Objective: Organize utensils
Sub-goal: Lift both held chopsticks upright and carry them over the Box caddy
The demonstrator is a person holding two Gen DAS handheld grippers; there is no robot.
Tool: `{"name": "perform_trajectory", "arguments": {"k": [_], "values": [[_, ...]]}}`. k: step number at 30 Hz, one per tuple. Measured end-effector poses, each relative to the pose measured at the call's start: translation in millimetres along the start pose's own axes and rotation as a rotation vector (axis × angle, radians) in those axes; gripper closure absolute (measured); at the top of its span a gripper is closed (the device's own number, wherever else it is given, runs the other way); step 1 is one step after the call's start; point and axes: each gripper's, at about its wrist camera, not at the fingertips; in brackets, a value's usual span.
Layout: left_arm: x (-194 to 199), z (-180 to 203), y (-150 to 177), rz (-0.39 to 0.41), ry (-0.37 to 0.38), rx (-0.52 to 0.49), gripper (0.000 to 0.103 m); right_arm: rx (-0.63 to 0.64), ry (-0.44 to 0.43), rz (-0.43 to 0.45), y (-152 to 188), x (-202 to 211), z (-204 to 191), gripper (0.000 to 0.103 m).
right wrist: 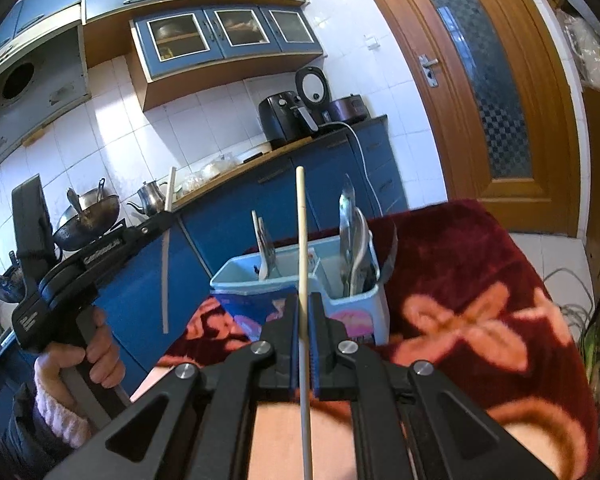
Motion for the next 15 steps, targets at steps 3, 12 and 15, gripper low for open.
{"name": "perform_trajectory", "arguments": {"k": [3,12,15], "values": [[-14.3,-2.8,-6.6,0.016,0.008,0.009,0.097,0.019,-0.003,0.019,-9.9,-8.7,-0.4,0.097],[-50.5,-14.2,-18.0,0.087,-0.013,0.047,0.097,0.051,-0.020,0.072,-30.5,-33.6,1.8,0.097],[-59.6,-12.0,-15.4,0.118,-0.035,0.026,0.097,0.073,-0.007,0.114,-39.5,-43.6,1.8,0.097]]}}
Point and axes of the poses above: each gripper's, at about its wrist camera, not at the fingertips, and x roughly against the way its jaws point, z to its right, y to its underside, and after that the axes turned 4 degrees about -z, right-handed
